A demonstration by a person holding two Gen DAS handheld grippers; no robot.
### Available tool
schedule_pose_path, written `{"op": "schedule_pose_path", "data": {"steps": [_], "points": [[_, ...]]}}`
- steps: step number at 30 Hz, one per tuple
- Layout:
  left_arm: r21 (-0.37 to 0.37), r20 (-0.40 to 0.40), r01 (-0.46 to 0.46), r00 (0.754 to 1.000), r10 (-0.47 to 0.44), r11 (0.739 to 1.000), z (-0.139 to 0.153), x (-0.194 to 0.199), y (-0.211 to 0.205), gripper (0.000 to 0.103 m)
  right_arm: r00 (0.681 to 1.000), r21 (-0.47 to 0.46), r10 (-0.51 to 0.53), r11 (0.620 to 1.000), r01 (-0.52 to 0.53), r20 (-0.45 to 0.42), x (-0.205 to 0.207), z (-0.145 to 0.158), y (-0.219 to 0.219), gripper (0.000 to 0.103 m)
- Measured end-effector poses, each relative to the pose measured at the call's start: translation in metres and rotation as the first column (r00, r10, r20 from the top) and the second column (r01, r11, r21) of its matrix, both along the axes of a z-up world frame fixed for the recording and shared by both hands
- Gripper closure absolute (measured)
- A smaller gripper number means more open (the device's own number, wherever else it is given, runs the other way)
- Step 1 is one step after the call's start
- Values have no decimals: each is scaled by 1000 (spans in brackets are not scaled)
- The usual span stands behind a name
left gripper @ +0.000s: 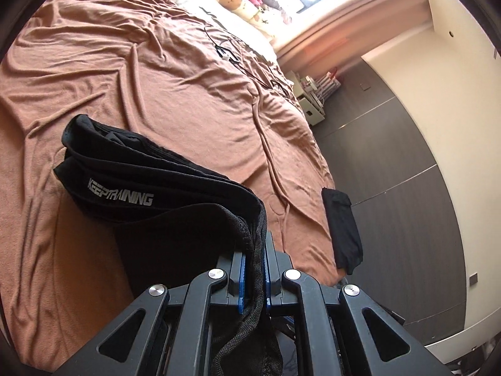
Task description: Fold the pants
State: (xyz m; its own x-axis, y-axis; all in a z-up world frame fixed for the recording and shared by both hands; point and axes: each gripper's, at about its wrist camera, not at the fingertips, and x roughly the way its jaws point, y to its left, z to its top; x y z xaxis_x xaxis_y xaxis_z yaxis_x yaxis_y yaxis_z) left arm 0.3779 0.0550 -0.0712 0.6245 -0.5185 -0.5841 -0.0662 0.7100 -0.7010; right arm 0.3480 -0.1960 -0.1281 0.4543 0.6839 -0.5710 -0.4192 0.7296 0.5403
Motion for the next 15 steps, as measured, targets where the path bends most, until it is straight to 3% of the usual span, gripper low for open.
{"op": "schedule_pose_path", "data": {"steps": [5, 8, 10, 12, 14, 15], "points": [[12, -28, 45, 999, -45, 999, -8, 17, -27, 94, 1000, 12, -29, 999, 30, -4, -8, -4, -21, 93], [12, -47, 67, 997, -66, 998, -15, 23, -41, 94, 999, 23, -47, 999, 47, -13, -8, -5, -31, 78], [12, -65, 81, 995, -80, 997, -21, 28, -50, 93, 998, 30, -58, 998, 59, -15, -7, -5, -38, 62], [15, -82, 97, 992, -96, 995, -27, 33, -60, 91, 998, 40, -65, 997, 66, -13, -9, -4, -44, 56], [4, -94, 120, 988, -119, 993, -34, 36, -68, 79, 998, 48, -68, 997, 68, -15, -3, -6, -47, 55], [-10, -96, 130, 987, -131, 991, -37, 37, -71, 64, 997, 51, -69, 996, 70, -17, -2, -5, -49, 53]]}}
